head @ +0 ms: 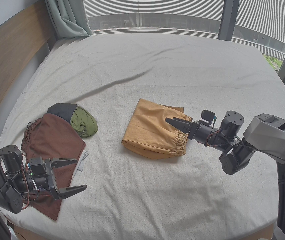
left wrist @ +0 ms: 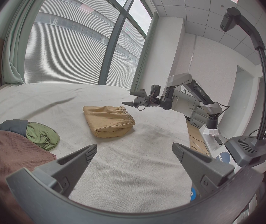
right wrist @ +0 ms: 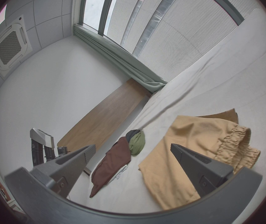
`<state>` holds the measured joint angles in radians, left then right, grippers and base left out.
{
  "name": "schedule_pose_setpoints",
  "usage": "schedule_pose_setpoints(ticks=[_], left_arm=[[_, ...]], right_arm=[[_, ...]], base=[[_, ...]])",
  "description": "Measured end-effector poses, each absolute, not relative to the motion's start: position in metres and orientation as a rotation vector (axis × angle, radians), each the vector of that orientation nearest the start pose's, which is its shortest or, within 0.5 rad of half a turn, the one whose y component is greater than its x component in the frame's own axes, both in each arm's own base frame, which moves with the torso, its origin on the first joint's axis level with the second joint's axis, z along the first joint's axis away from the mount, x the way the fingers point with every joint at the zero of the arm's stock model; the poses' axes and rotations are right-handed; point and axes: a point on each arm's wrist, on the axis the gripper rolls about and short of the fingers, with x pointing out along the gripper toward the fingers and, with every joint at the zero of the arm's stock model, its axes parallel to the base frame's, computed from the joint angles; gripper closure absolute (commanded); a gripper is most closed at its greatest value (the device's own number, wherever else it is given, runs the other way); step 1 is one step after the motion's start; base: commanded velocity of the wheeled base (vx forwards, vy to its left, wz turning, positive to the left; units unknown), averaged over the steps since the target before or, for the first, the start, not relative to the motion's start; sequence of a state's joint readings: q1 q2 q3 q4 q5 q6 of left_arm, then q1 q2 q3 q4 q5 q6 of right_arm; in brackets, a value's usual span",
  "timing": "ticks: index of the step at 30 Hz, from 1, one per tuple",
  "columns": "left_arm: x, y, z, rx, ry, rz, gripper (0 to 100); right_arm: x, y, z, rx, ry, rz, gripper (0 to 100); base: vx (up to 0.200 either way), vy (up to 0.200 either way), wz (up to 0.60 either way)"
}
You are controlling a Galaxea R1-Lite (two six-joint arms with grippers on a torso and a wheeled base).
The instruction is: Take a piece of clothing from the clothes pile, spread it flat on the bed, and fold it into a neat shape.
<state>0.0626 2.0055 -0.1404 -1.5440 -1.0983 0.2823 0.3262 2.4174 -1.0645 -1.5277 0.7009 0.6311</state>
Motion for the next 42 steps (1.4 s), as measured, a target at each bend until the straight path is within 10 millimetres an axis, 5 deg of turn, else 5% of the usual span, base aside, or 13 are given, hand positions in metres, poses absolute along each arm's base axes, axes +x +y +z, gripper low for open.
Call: schedule_pose_setpoints(ticks=[16,26,32,42], left_arm=[[0.235,-0.006,0.054,0.068,0.137,-1.056,0],[0.235,-0.006,0.053,0.067,0.139,-1.056,0],[0.235,-0.006,0.053,0.068,0.138,-1.056,0],[0.235,-0.012,0.055,0.077,0.132,-1.068,0]], right_arm=[[0.439,0.122,-0.020,0.540,0.228,0.917,0],[0.436,0.118,-0.038,0.538,0.257,0.901,0],[0.422,0.108,-0.029,0.486,0.267,0.879,0],[0.379,0.093,0.031,0.373,0.205,0.878,0]], base=[[0.000,0.000,0.00],[0.000,0.000,0.00],[0.000,0.000,0.00],[0.000,0.000,0.00]])
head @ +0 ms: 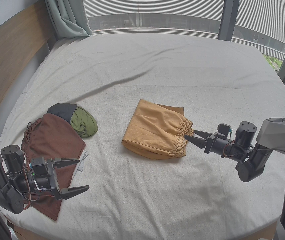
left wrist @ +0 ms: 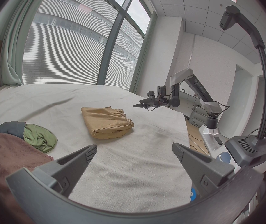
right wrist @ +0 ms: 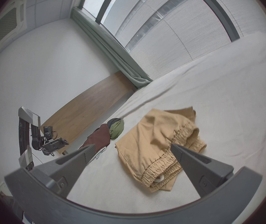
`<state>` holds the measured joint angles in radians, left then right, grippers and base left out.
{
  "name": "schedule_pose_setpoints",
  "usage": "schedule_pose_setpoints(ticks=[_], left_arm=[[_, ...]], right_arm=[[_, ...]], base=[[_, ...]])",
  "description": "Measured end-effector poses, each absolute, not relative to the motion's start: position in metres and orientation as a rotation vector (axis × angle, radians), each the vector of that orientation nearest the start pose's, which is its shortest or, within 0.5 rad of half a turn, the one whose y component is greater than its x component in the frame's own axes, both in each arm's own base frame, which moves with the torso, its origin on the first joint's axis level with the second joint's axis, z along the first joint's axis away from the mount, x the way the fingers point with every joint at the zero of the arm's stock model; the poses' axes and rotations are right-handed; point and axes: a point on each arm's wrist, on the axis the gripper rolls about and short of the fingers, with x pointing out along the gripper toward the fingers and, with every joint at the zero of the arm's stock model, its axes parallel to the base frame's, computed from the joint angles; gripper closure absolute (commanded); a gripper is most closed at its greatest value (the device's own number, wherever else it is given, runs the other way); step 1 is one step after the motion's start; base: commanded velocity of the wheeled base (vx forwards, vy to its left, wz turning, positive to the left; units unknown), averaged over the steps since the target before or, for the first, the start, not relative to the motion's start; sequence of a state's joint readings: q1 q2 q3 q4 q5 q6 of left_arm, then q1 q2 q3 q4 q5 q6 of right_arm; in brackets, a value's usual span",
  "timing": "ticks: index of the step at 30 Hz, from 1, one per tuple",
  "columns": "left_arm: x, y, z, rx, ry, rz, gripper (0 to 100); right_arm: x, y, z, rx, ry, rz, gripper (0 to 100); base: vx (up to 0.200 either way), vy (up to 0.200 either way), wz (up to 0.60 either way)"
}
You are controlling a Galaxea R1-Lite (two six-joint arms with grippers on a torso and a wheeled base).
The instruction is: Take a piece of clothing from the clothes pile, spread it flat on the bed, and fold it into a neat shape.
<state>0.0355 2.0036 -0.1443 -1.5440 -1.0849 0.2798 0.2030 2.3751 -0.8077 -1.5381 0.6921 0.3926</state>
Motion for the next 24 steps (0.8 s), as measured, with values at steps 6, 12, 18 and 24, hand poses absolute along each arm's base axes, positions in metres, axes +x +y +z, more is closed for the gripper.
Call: schedule_pose_setpoints(ticks=[6,12,18,24], left_arm=[[0.234,-0.019,0.057,0.090,0.130,-1.077,0],[0.230,-0.028,0.062,0.101,0.117,-1.104,0],[0.217,-0.035,0.068,0.107,0.111,-1.133,0],[0.202,-0.042,0.081,0.131,0.068,-1.159,0]], right_arm=[[0.341,0.083,0.061,0.257,0.157,0.870,0],[0.303,0.065,0.080,0.107,0.112,0.828,0],[0.271,0.034,0.094,0.030,0.083,0.736,0],[0.235,0.021,0.109,0.014,0.064,0.691,0]], base=[[0.000,0.000,0.00],[0.000,0.000,0.00],[0.000,0.000,0.00],[0.000,0.000,0.00]])
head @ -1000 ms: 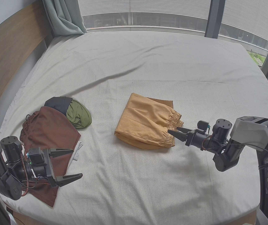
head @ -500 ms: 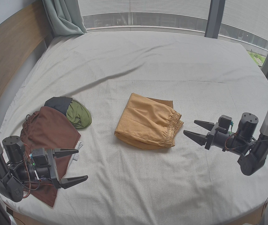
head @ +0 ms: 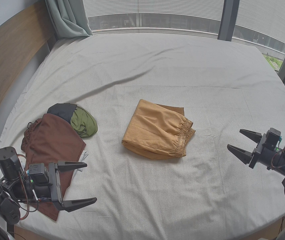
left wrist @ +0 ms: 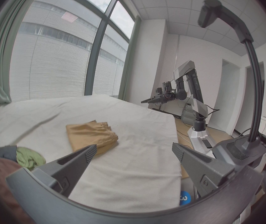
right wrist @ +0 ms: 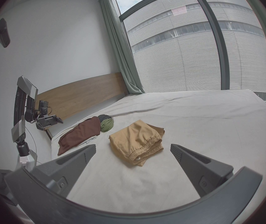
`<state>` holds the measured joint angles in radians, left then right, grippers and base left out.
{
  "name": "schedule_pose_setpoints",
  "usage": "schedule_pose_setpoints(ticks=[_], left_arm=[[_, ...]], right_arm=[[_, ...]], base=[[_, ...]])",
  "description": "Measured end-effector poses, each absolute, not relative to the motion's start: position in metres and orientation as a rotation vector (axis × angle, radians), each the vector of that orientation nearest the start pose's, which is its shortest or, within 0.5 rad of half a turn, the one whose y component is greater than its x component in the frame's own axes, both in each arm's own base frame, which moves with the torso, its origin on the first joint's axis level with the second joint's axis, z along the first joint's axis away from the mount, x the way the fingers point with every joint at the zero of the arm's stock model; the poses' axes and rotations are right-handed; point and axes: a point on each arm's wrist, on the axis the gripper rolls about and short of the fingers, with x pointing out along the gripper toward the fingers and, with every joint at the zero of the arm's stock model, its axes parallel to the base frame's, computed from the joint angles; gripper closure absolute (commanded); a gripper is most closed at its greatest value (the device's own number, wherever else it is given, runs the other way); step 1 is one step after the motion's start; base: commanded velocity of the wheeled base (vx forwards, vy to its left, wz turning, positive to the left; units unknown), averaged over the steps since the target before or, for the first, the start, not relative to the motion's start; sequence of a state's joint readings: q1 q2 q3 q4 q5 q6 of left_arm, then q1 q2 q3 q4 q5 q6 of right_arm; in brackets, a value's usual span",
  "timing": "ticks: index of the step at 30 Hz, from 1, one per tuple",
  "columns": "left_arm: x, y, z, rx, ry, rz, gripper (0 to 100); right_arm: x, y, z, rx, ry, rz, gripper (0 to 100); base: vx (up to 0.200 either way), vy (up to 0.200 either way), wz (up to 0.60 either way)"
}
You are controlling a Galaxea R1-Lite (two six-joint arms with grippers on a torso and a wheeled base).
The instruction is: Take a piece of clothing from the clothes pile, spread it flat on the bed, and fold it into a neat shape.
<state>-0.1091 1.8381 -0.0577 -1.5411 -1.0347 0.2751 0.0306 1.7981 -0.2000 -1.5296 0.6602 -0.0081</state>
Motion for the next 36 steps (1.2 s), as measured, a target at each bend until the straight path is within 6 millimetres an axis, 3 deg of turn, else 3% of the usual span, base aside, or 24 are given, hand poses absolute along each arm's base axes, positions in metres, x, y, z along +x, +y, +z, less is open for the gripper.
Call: schedule_pose_setpoints(ticks=[5,10,22,36], left_arm=[[0.183,-0.055,0.099,0.167,0.002,-1.188,0],[0.168,-0.063,0.113,0.190,-0.059,-1.215,0],[0.141,-0.061,0.135,0.204,-0.121,-1.171,0],[0.092,-0.045,0.155,0.185,-0.165,-1.014,0]], right_arm=[[0.195,0.015,0.112,0.000,0.087,0.669,0],[0.168,0.009,0.122,-0.045,0.079,0.635,0],[0.094,0.009,0.144,-0.059,0.022,0.636,0],[0.007,0.014,0.124,0.051,-0.024,0.672,0]], base=[[0.000,0.000,0.00],[0.000,0.000,0.00],[0.000,0.000,0.00],[0.000,0.000,0.00]])
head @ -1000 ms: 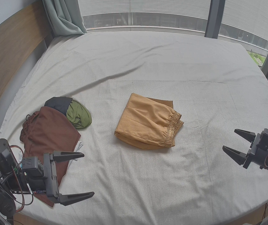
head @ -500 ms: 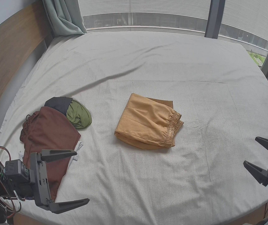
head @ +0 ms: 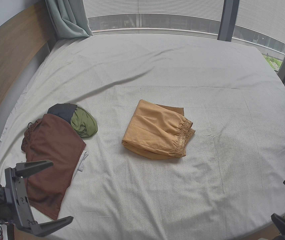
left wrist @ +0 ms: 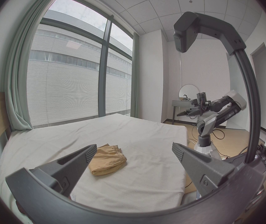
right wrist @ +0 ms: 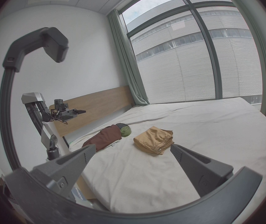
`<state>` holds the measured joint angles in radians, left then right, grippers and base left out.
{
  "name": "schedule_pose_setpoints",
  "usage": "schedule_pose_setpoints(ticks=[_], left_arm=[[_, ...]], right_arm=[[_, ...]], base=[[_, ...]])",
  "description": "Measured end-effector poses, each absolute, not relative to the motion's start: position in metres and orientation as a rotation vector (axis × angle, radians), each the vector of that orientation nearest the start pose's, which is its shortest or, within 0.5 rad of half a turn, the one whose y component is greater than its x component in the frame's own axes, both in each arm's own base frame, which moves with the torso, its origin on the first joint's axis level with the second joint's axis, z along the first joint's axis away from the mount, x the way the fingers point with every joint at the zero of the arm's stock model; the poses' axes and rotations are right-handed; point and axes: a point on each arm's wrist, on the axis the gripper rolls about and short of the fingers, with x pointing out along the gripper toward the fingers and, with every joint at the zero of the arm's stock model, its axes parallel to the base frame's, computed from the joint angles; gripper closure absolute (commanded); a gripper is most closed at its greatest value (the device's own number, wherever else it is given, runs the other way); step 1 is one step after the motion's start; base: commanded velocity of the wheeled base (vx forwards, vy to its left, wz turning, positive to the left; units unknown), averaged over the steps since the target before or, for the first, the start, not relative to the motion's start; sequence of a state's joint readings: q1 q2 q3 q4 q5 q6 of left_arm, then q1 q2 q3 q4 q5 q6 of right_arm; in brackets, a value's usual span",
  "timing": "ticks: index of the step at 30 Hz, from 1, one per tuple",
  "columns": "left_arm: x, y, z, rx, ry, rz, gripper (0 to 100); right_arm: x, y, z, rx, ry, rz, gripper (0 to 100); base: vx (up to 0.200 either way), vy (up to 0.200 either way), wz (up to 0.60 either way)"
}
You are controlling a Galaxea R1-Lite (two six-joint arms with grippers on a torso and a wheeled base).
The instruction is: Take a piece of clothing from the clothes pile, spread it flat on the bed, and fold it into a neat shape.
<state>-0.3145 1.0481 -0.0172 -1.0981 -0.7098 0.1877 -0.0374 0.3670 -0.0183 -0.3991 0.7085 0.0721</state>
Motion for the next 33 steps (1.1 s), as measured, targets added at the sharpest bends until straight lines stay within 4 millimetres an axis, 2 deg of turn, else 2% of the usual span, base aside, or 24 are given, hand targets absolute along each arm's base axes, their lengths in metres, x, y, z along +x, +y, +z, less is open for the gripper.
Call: schedule_pose_setpoints(ticks=[6,11,16,19,24,29,33], left_arm=[[0.068,-0.037,0.156,0.174,-0.170,-0.978,0],[0.047,-0.029,0.147,0.164,-0.128,-0.939,0],[0.028,-0.022,0.136,0.159,-0.099,-0.883,0],[0.018,-0.017,0.130,0.157,-0.092,-0.832,0],[0.003,-0.012,0.118,0.145,-0.080,-0.723,0],[-0.010,-0.009,0.102,0.136,-0.042,-0.630,0],[-0.016,-0.008,0.096,0.142,-0.056,-0.572,0]], right_arm=[[-0.014,0.015,0.111,0.068,-0.067,0.719,0],[-0.021,0.014,0.100,0.062,-0.060,0.701,0],[-0.023,0.011,0.093,0.027,-0.066,0.527,0],[-0.023,0.007,0.091,0.008,-0.073,0.314,0],[-0.023,0.002,0.084,-0.004,-0.034,0.075,0],[-0.023,0.000,0.081,-0.011,-0.008,0.020,0],[-0.023,0.000,0.080,-0.012,-0.002,0.017,0]], base=[[0.000,0.000,0.00],[0.000,0.000,0.00],[0.000,0.000,0.00],[0.000,0.000,0.00],[0.000,0.000,0.00],[0.000,0.000,0.00],[0.000,0.000,0.00]])
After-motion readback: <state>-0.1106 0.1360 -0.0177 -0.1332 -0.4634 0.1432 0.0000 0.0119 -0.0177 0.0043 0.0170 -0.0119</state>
